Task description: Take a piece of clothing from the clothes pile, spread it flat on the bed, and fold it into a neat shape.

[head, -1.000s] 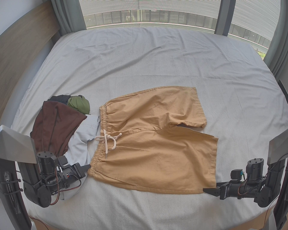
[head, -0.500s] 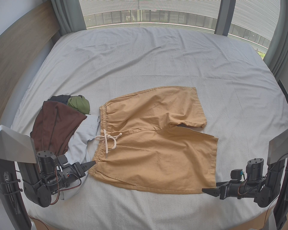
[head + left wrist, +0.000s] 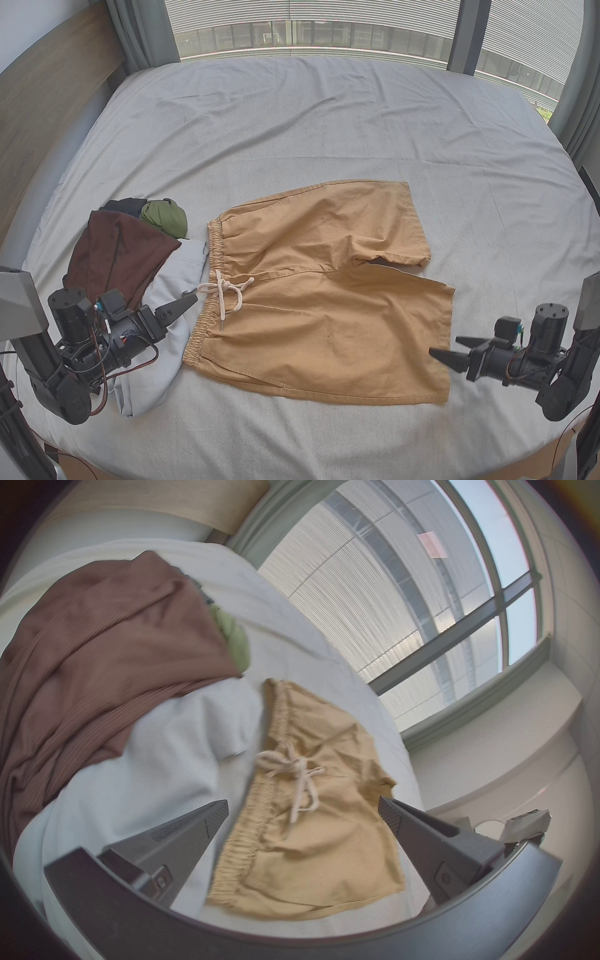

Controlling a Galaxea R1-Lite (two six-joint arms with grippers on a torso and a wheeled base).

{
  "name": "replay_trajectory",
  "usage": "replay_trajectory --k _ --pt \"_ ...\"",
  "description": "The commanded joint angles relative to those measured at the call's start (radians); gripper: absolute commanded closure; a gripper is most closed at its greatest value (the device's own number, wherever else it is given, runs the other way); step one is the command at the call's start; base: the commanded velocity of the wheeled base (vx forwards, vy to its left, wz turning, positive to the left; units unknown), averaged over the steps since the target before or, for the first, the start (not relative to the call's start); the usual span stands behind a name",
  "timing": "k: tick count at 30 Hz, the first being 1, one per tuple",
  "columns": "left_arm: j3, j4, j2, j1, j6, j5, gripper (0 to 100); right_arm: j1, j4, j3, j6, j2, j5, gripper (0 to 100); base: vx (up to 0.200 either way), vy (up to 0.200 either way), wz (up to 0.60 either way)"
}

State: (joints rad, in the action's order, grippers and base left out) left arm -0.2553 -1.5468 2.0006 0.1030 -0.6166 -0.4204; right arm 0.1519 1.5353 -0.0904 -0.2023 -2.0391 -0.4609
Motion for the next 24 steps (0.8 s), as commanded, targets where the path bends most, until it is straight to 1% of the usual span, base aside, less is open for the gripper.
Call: replay_trajectory --k 1,2,5,7,9,15,16,17,18,21,24 --pt "-0.027 -0.001 -0.103 0.060 -0.008 -0.052 0 -0.005 0.003 -0.134 -0.048 0.131 -0.009 0 0.000 0.000 0.00" --pt "-0.016 -0.001 -0.106 0.083 -0.011 -0.069 0 -0.005 0.003 -0.169 -0.052 0.128 -0.009 0 0.000 0.000 0.00" --pt "-0.001 -0.001 -0.089 0.106 -0.008 -0.070 0 -0.006 0.002 -0.218 -0.054 0.114 -0.007 0 0.000 0.000 0.00" --pt "0.001 -0.003 -0.063 0.109 -0.002 -0.067 0 -0.011 0.002 -0.265 -0.054 0.076 -0.004 0 0.000 0.000 0.00" --pt "0.002 -0.001 -0.046 0.118 -0.002 -0.066 0 -0.041 -0.004 -0.342 -0.055 -0.006 -0.002 0 0.000 0.000 0.00" --pt "-0.013 -0.003 -0.031 0.127 0.001 -0.061 0 -0.060 -0.027 -0.453 -0.072 -0.095 0.004 0 0.000 0.000 0.00" --pt "-0.013 -0.003 -0.029 0.130 0.001 -0.061 0 -0.066 -0.038 -0.502 -0.103 -0.124 0.004 0 0.000 0.000 0.00" --pt "-0.013 -0.003 -0.029 0.132 0.001 -0.061 0 -0.066 -0.041 -0.512 -0.112 -0.130 0.004 0 0.000 0.000 0.00" --pt "-0.010 -0.003 -0.029 0.133 0.001 -0.061 0 -0.066 -0.058 -0.552 -0.144 -0.144 0.004 0 0.000 0.000 0.00" --pt "-0.010 -0.003 -0.026 0.133 0.003 -0.060 0 -0.066 -0.109 -0.623 -0.200 -0.151 0.004 0 0.000 0.000 0.00" --pt "-0.009 -0.003 -0.010 0.133 0.006 -0.060 0 -0.066 -0.164 -0.670 -0.229 -0.151 0.004 0 0.000 0.000 0.00"
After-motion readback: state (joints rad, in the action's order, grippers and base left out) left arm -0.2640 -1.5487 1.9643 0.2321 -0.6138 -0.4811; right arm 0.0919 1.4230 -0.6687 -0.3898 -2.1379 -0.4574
